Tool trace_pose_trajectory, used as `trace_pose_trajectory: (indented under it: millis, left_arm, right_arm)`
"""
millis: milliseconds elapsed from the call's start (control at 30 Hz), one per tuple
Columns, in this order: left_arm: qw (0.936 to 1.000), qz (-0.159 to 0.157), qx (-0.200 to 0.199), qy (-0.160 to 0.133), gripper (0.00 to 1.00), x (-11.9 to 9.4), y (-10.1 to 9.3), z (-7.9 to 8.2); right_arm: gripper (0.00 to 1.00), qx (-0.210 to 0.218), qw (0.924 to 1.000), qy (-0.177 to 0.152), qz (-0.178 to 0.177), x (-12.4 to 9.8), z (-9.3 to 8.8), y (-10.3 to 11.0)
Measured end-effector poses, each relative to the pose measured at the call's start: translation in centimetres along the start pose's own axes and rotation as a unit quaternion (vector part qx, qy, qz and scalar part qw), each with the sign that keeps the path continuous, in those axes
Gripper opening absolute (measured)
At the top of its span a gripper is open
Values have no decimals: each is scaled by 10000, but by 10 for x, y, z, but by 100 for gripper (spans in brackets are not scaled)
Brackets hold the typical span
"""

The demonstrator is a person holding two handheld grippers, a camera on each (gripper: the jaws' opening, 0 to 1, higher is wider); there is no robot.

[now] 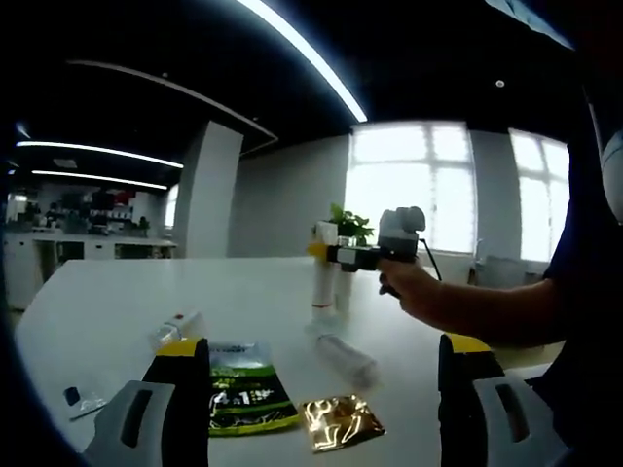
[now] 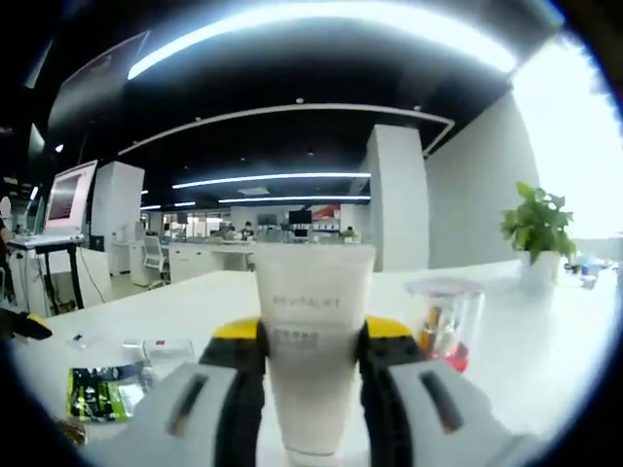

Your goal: Arrange the skincare products in the storage area until every visible bottle or jar stands upright without overlapping.

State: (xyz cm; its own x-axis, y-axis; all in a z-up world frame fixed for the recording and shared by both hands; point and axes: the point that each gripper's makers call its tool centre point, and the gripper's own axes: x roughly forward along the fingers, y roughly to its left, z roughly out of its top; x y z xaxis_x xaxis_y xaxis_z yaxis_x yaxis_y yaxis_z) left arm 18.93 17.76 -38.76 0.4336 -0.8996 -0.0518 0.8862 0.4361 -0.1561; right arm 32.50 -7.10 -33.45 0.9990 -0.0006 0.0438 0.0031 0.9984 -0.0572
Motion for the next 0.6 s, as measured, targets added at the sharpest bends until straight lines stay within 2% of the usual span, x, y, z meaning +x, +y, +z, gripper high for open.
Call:
trace_pose_trajectory:
  millis: [600]
  left_arm:
    - [9997,-41,14,243,95,0,-1,-10]
  right_arm:
    - [38,-278,9994,163,126,-3,2,11]
